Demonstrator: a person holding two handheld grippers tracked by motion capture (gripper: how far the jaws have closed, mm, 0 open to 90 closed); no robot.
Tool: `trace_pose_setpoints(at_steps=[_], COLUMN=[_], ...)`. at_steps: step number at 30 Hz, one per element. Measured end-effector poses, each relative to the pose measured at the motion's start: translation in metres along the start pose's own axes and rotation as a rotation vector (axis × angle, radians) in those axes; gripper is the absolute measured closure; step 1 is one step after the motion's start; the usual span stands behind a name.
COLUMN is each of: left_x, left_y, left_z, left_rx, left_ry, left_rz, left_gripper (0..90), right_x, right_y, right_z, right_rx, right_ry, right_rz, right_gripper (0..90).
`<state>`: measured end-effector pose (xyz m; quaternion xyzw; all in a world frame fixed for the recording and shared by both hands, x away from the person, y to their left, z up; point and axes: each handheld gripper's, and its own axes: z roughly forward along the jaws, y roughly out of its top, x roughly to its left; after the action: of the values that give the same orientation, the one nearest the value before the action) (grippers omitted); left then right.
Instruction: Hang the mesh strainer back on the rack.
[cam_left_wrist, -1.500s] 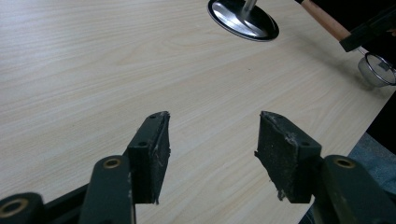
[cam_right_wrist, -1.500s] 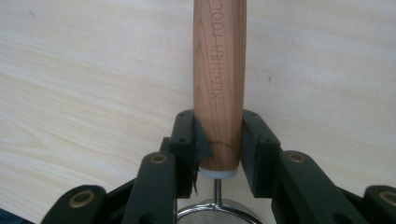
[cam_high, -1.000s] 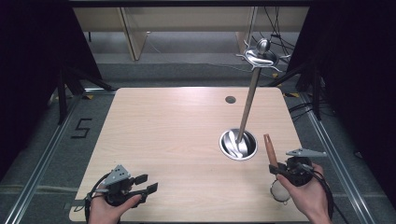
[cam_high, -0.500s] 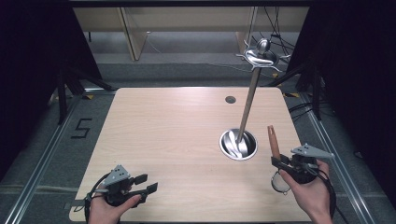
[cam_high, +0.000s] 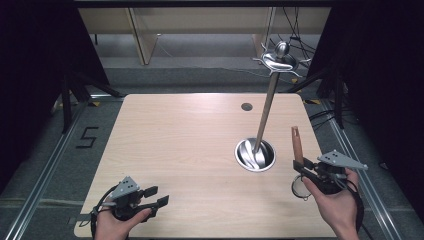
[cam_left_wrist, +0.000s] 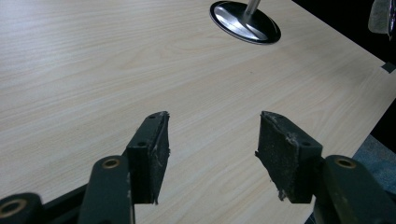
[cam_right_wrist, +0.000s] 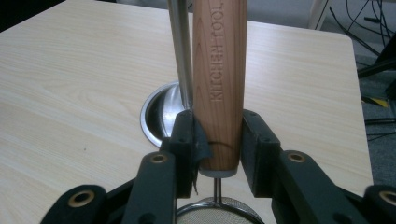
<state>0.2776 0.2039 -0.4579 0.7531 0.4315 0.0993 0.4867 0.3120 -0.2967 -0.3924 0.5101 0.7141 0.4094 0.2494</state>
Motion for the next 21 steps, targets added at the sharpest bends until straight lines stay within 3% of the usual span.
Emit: trace_pose_setpoints(at_steps=[2,6,7,10,12,18,21], left_x=[0.000,0.000,0.000,0.000,-0.001,0.000,0.000], left_y=[0.000,0.000,0.000,0.000,0.000,0.000,0.000], left_z=[0.000,0.000,0.001,0.001,0.002,0.001,0.001], left_rx=[0.000,-0.002,-0.004,-0.004,-0.009,-0.006,-0.005], left_ry=[0.000,-0.002,-0.003,-0.003,-0.001,-0.002,0.004], left_rz=[0.000,-0.001,-0.003,-0.006,-0.013,-0.005,-0.003], left_gripper=[42.7,42.6,42.5,42.5,42.5,42.5,42.5], right_x=[0.002,0.001,-0.002,0.002,0.000,0.004,0.002], right_y=[0.001,0.005,0.007,0.009,0.012,0.016,0.017], right_z=[-0.002,-0.003,-0.003,-0.005,-0.005,-0.007,-0.008], right_rx=[-0.015,-0.023,-0.044,-0.050,-0.068,-0.087,-0.093], right_ry=[-0.001,-0.001,0.008,-0.005,0.001,0.004,0.007], right_rz=[0.019,0.012,-0.024,0.004,-0.017,0.017,0.000], right_gripper=[69.5,69.5,69.5,69.5,69.5,69.4,69.5])
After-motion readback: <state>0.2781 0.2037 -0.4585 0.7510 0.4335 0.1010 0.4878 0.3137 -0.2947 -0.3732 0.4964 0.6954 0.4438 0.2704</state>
